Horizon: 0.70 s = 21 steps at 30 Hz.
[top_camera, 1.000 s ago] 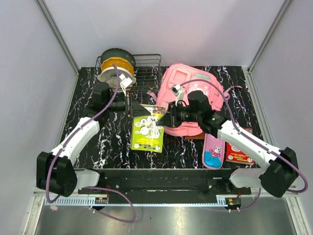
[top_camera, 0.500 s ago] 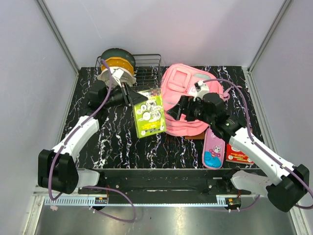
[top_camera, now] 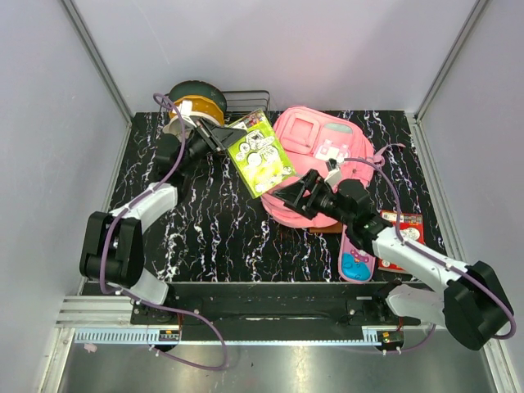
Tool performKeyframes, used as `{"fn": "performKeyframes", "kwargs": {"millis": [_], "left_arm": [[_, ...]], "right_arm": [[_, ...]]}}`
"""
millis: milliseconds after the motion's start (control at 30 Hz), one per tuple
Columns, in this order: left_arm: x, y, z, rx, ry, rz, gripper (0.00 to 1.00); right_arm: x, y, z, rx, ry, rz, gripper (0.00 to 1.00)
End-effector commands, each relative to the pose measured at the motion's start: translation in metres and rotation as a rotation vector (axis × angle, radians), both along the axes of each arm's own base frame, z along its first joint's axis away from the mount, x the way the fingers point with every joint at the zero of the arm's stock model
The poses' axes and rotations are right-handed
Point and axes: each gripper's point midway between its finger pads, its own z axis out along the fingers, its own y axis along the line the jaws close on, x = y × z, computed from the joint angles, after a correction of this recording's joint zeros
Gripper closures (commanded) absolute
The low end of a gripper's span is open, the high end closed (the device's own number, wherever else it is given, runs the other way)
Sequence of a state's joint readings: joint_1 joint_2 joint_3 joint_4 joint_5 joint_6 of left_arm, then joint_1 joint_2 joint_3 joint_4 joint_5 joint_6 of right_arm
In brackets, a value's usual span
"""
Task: Pack the student bag
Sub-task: Pick up the book from the center of the board.
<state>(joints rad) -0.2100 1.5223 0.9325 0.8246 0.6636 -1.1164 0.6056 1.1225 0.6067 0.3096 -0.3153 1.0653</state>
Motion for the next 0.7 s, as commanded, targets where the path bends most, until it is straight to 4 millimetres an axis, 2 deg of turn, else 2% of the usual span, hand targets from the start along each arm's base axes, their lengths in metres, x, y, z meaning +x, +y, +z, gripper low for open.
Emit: {"fn": "performKeyframes", "kwargs": {"millis": [0, 200, 233, 267, 333, 500, 600, 667], "left_arm": [[-0.019, 0.002, 0.074, -0.148, -0.2, -0.011, 1.0], [-0.03, -0.004, 0.077, -0.171, -0.199, -0.028, 1.0], [-0.033, -0.005, 0.079, -0.185, -0.2, -0.039, 1.0], [-0.036, -0.008, 0.079, -0.192, -0.195, -0.051, 1.0], [-0.041, -0.01, 0.08, -0.206, -0.189, -0.071, 1.0], [-0.055, -0.008, 0.076, -0.202, -0.178, -0.085, 1.0], [-0.059, -0.007, 0.069, -0.195, -0.16, -0.073, 1.0], [-0.059, -0.006, 0.064, -0.193, -0.148, -0.071, 1.0]], "right_arm": [[0.009, 0.008, 0.061, 0.185, -0.148, -0.004, 0.02], [0.024, 0.016, 0.056, 0.195, -0.159, -0.015, 0.01], [0.028, 0.02, 0.049, 0.192, -0.153, -0.008, 0.01], [0.028, 0.022, 0.055, 0.218, -0.173, 0.001, 0.01], [0.033, 0.025, 0.051, 0.219, -0.182, 0.004, 0.02], [0.041, 0.029, 0.062, 0.218, -0.251, 0.006, 0.02], [0.041, 0.022, 0.07, 0.223, -0.29, -0.025, 0.07], [0.04, 0.019, 0.071, 0.213, -0.303, -0.037, 0.17]]}}
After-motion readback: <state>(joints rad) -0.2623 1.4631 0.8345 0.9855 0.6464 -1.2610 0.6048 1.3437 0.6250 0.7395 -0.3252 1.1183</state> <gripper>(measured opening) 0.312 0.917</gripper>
